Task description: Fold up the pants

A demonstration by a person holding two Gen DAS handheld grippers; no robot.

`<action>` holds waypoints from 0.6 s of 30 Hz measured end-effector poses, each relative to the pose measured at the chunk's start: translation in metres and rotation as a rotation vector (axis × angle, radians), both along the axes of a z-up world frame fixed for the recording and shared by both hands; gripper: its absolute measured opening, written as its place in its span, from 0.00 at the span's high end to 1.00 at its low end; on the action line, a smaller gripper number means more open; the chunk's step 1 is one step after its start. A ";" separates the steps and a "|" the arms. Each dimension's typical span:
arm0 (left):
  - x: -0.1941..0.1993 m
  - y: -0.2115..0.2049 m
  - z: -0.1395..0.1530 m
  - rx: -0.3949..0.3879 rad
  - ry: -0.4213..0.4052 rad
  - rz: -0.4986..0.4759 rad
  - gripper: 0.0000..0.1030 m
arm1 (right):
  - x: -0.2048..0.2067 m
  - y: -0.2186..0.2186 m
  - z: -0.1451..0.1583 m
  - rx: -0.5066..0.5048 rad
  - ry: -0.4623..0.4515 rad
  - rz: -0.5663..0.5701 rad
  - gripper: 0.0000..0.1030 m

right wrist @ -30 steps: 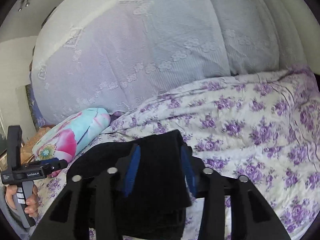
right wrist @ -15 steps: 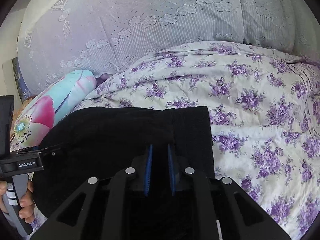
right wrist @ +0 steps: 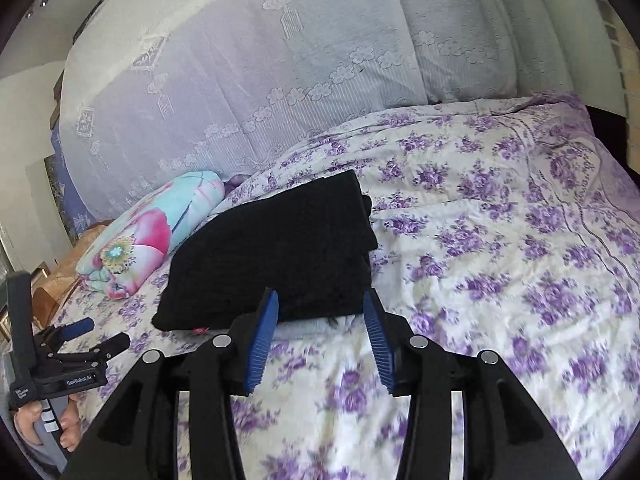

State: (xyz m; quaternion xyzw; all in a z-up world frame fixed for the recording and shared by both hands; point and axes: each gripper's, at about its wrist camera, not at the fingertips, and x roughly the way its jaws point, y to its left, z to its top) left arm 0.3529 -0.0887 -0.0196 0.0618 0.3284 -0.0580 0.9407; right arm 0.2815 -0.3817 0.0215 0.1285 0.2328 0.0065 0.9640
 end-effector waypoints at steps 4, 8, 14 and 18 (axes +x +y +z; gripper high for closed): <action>-0.066 0.011 0.009 -0.017 -0.043 -0.002 0.05 | -0.078 0.001 0.019 0.045 -0.093 -0.021 0.43; -0.123 0.016 0.025 -0.068 -0.093 -0.018 0.05 | -0.143 0.015 0.036 0.051 -0.173 -0.020 0.26; -0.141 0.002 0.050 -0.095 -0.107 -0.025 0.05 | -0.147 0.046 0.058 -0.045 -0.200 0.019 0.04; -0.115 -0.014 0.058 -0.069 -0.136 0.000 0.05 | -0.105 0.055 0.056 -0.082 -0.173 -0.019 0.04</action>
